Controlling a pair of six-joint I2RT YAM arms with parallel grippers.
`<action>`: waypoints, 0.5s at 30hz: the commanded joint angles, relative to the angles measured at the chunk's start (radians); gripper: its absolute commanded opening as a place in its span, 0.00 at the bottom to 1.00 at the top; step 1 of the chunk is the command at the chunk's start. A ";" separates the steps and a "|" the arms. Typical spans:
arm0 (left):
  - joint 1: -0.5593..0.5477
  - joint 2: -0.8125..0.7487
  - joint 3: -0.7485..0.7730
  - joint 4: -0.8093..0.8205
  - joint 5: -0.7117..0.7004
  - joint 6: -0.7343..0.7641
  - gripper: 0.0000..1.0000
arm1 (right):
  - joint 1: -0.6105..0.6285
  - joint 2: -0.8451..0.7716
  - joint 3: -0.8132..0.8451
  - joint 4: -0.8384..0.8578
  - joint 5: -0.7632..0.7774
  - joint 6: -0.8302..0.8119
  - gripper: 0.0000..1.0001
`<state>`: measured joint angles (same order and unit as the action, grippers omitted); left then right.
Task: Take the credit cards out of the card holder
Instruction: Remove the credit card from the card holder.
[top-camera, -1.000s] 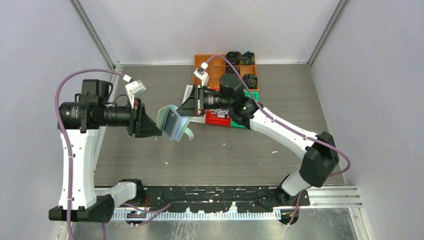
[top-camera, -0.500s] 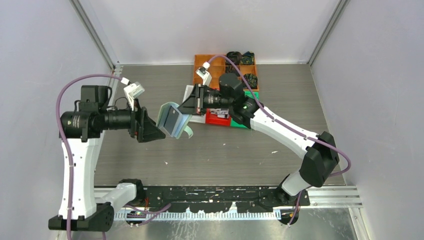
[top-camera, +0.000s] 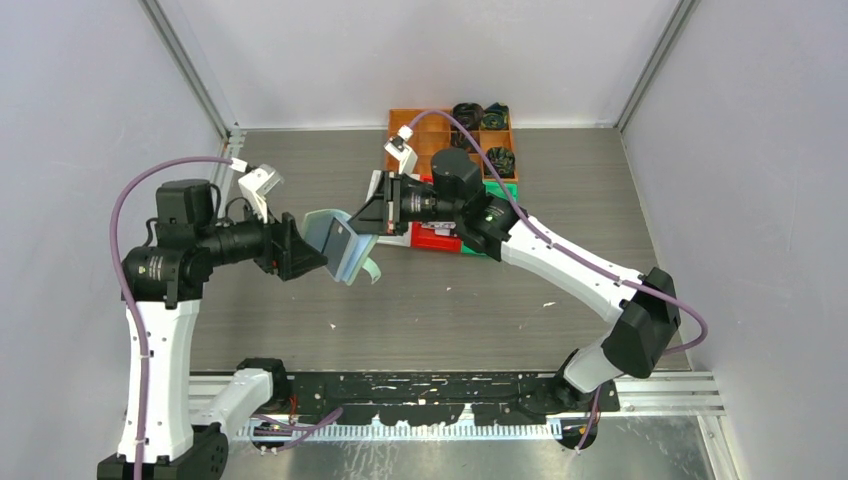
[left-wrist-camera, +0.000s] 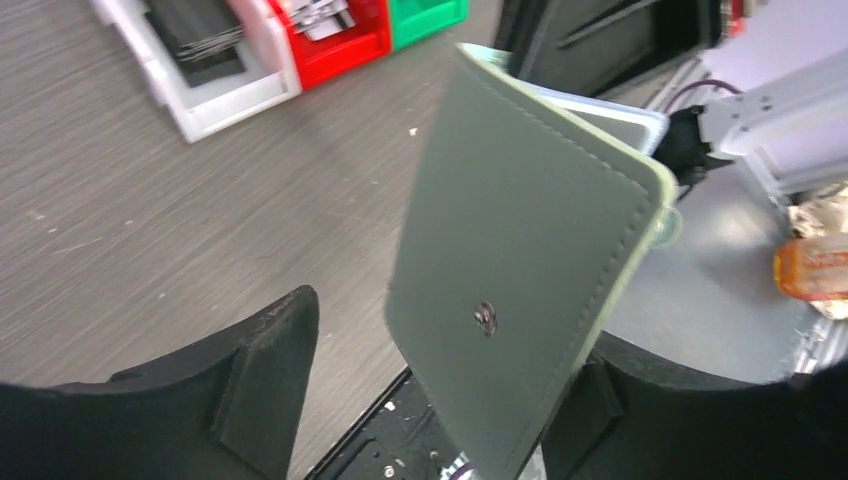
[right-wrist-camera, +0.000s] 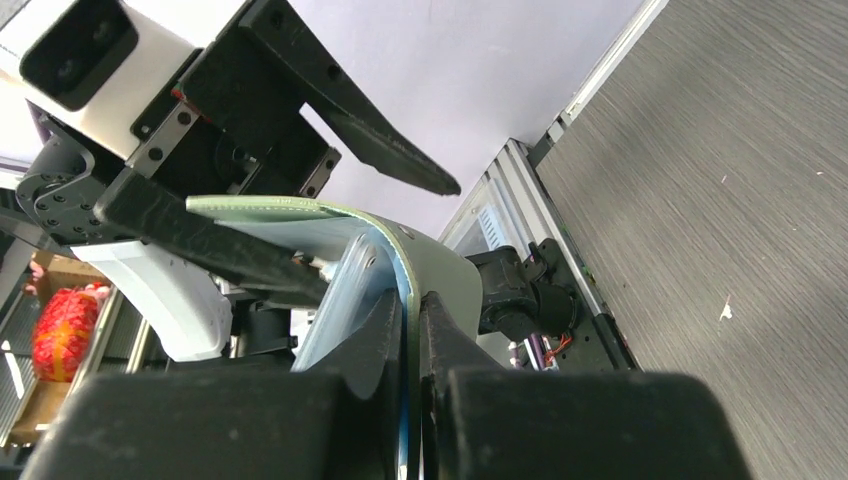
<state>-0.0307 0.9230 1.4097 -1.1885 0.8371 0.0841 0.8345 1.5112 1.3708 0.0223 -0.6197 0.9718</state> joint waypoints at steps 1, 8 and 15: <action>-0.001 -0.011 0.011 0.078 -0.101 0.007 0.68 | 0.003 -0.060 0.044 0.089 -0.018 0.004 0.01; -0.001 -0.028 0.047 0.040 -0.023 0.050 0.31 | 0.002 -0.086 0.011 0.096 -0.034 -0.035 0.01; 0.000 -0.036 0.057 0.020 -0.045 0.094 0.04 | -0.032 -0.124 0.027 -0.108 -0.061 -0.211 0.41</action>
<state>-0.0307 0.8997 1.4250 -1.1736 0.7834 0.1375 0.8268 1.4689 1.3651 -0.0093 -0.6476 0.8856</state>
